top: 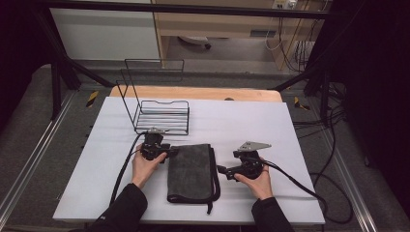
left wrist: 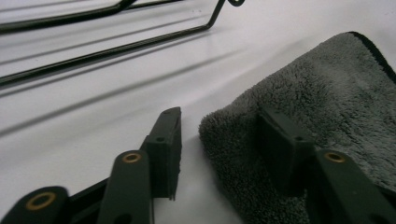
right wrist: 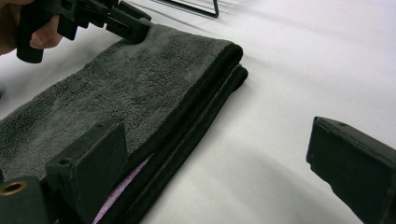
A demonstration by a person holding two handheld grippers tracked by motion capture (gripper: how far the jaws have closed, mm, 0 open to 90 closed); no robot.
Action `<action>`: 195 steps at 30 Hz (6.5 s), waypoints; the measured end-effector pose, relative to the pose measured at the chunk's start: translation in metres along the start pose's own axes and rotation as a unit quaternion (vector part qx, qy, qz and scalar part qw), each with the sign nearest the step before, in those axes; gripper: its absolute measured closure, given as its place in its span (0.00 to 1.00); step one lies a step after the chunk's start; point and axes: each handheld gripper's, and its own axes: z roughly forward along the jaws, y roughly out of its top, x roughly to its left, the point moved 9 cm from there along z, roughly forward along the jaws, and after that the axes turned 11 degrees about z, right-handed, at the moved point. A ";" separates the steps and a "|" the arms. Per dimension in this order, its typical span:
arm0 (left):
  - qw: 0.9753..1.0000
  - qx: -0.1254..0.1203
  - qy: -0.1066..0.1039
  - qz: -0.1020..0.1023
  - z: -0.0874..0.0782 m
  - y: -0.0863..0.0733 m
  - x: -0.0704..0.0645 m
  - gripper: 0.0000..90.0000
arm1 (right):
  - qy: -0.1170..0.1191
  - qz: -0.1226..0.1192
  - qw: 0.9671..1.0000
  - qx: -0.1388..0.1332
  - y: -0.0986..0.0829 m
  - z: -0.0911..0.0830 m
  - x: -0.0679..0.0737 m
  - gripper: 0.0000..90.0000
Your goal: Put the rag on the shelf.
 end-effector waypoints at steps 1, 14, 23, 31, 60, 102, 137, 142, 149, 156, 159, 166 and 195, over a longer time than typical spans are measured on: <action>1.000 0.001 -0.001 0.000 0.000 0.000 -0.001 0.60 | 0.000 0.001 1.000 0.000 0.000 0.000 0.000 0.08; 1.000 0.008 -0.004 0.007 0.002 -0.003 -0.009 0.78 | -0.007 0.019 0.999 -0.025 0.026 0.018 0.000 0.17; 1.000 0.008 -0.009 0.002 0.002 -0.003 -0.008 0.80 | -0.024 0.034 0.999 -0.002 0.042 0.063 -0.005 0.37; 1.000 0.008 -0.010 0.006 0.002 -0.003 -0.008 0.80 | -0.036 0.032 0.998 0.035 0.034 0.078 -0.011 0.52; 0.999 -0.022 -0.036 0.014 -0.019 0.005 -0.010 0.88 | 0.023 0.072 0.996 0.045 0.042 0.058 0.010 0.87; 0.987 -0.140 -0.015 0.077 -0.104 0.040 -0.049 0.88 | 0.043 -0.010 0.995 -0.092 0.076 -0.014 0.065 0.87; 0.962 -0.247 0.020 0.110 -0.172 0.088 -0.061 0.88 | 0.050 -0.071 0.974 -0.208 0.129 -0.064 0.112 0.88; 0.958 -0.265 0.027 0.111 -0.182 0.095 -0.060 0.88 | 0.050 -0.076 0.970 -0.227 0.138 -0.067 0.118 0.88; 0.951 -0.290 0.037 0.105 -0.196 0.106 -0.054 0.88 | 0.051 -0.081 0.963 -0.252 0.152 -0.069 0.129 0.88; 0.943 -0.314 0.045 0.099 -0.210 0.116 -0.046 0.89 | 0.050 -0.087 0.957 -0.271 0.166 -0.067 0.139 0.88; 0.940 -0.325 0.049 0.095 -0.215 0.119 -0.043 0.89 | 0.049 -0.090 0.955 -0.278 0.172 -0.066 0.142 0.88; 0.934 -0.342 0.056 0.091 -0.227 0.126 -0.037 0.89 | 0.052 -0.094 0.950 -0.294 0.184 -0.063 0.151 0.88; 0.904 -0.408 0.098 0.082 -0.281 0.163 -0.013 0.89 | 0.063 -0.119 0.930 -0.342 0.247 -0.066 0.188 0.88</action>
